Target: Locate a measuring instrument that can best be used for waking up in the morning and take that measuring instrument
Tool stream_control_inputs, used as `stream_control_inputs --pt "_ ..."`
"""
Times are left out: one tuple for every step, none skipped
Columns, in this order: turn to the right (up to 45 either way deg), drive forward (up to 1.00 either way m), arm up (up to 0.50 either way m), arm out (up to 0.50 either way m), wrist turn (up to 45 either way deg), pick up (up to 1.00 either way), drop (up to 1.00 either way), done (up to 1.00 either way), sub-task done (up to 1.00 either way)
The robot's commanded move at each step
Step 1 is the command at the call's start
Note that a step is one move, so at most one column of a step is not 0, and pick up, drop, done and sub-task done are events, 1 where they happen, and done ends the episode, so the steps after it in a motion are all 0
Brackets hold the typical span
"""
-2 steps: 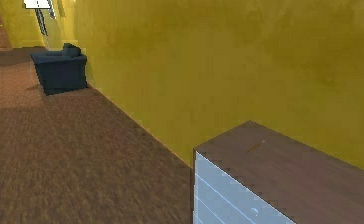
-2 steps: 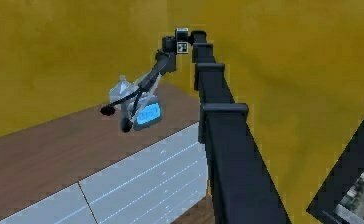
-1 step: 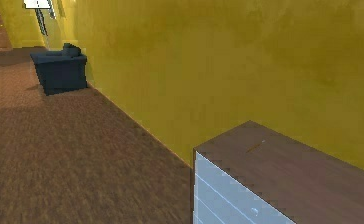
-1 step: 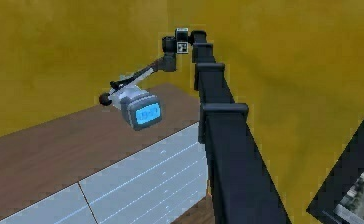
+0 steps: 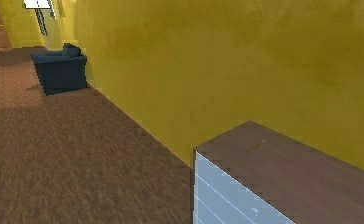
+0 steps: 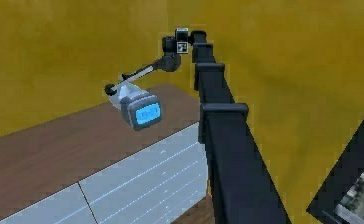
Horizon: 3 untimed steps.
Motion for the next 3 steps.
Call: stream_control_inputs --pt "0.0 0.00 -0.28 0.00 0.0 0.00 0.00 0.00 0.00" --pt "0.0 0.00 0.00 0.00 0.0 1.00 0.00 0.00 0.00" --pt "0.0 0.00 0.10 0.00 0.0 0.00 0.00 0.00 0.00"
